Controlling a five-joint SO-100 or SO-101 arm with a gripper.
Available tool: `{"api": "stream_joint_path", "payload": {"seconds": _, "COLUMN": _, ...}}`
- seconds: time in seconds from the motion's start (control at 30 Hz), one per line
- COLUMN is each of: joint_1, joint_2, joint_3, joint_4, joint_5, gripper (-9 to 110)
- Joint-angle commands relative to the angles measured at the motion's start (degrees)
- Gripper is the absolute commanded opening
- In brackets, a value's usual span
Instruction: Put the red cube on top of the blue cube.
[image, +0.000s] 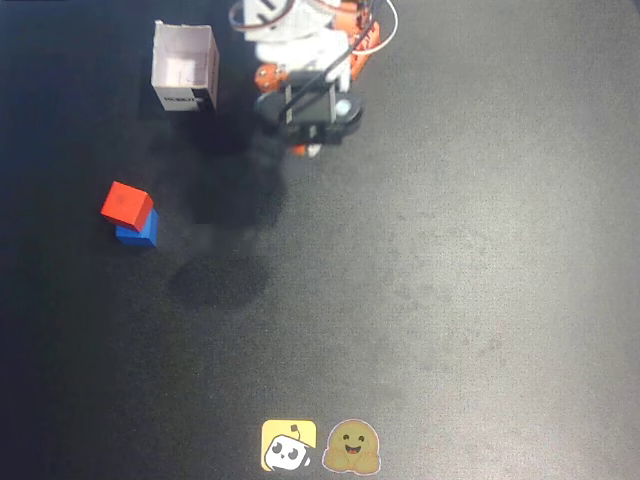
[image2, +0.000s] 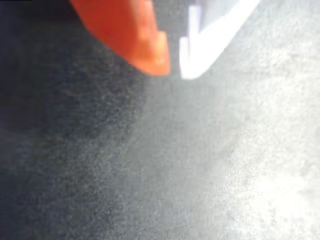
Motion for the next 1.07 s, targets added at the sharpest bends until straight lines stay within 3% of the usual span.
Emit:
{"api": "stream_joint_path", "payload": {"seconds": 0.0, "joint_1": -1.8, "joint_2": 6.4, "joint_3": 3.0, "joint_4": 1.0, "joint_5": 2.5, "gripper": 0}}
{"api": "stream_joint_path", "payload": {"seconds": 0.63, "joint_1": -3.9, "joint_2": 7.6, "joint_3": 16.3, "joint_4": -9.2, "joint_5": 5.6, "gripper": 0}}
{"api": "stream_joint_path", "payload": {"seconds": 1.03, "joint_1": -3.9, "joint_2": 7.6, "joint_3": 17.2, "joint_4": -6.9, "joint_5": 4.8, "gripper": 0}}
